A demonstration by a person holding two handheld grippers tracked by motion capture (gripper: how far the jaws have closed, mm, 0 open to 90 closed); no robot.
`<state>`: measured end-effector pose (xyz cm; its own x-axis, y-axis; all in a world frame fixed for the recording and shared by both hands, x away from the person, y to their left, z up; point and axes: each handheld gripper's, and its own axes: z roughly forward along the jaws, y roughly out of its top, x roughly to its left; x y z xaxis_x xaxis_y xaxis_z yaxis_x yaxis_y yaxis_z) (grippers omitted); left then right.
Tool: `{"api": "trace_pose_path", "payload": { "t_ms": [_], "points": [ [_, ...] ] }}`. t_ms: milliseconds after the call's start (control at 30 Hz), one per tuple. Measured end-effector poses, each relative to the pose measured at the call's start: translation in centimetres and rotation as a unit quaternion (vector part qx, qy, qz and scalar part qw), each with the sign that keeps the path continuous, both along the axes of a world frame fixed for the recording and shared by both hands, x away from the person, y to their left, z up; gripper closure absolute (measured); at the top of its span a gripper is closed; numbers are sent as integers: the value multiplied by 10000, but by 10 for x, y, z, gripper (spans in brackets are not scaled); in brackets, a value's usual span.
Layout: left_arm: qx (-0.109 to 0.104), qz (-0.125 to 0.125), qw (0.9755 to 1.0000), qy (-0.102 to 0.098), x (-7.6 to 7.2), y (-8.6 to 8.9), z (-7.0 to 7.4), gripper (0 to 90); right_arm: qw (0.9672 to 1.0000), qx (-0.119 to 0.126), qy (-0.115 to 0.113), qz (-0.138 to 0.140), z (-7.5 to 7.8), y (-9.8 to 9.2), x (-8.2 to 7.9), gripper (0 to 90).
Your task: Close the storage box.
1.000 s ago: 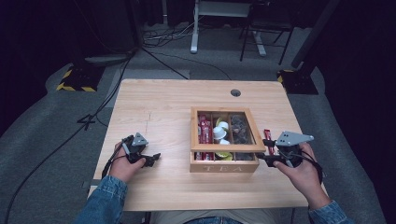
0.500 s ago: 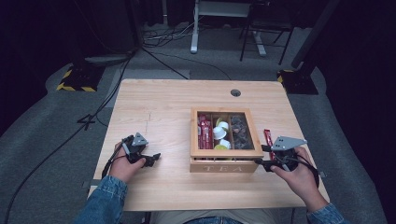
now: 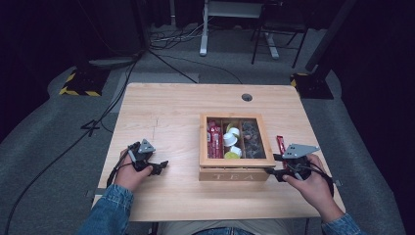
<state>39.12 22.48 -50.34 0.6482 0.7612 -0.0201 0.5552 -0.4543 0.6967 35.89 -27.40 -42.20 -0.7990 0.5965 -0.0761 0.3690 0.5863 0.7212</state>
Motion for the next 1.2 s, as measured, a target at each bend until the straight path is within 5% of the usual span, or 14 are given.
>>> {"api": "trace_pose_path", "payload": {
  "t_ms": [333, 833, 1200],
  "points": [
    [1, 3, 10000, 0, 0, 0, 0, 199, 9992, -307, 234, 93, -8, 0, -2, 346],
    [2, 10, 10000, 5, -2, 2, 0, 199, 9987, 505, 35, -12, 16, -7, 4, 298],
    [-4, 59, 10000, 4, -6, 6, 0, 199, 9967, 703, -87, -387, 29, -34, 18, 283]
  ]
}}
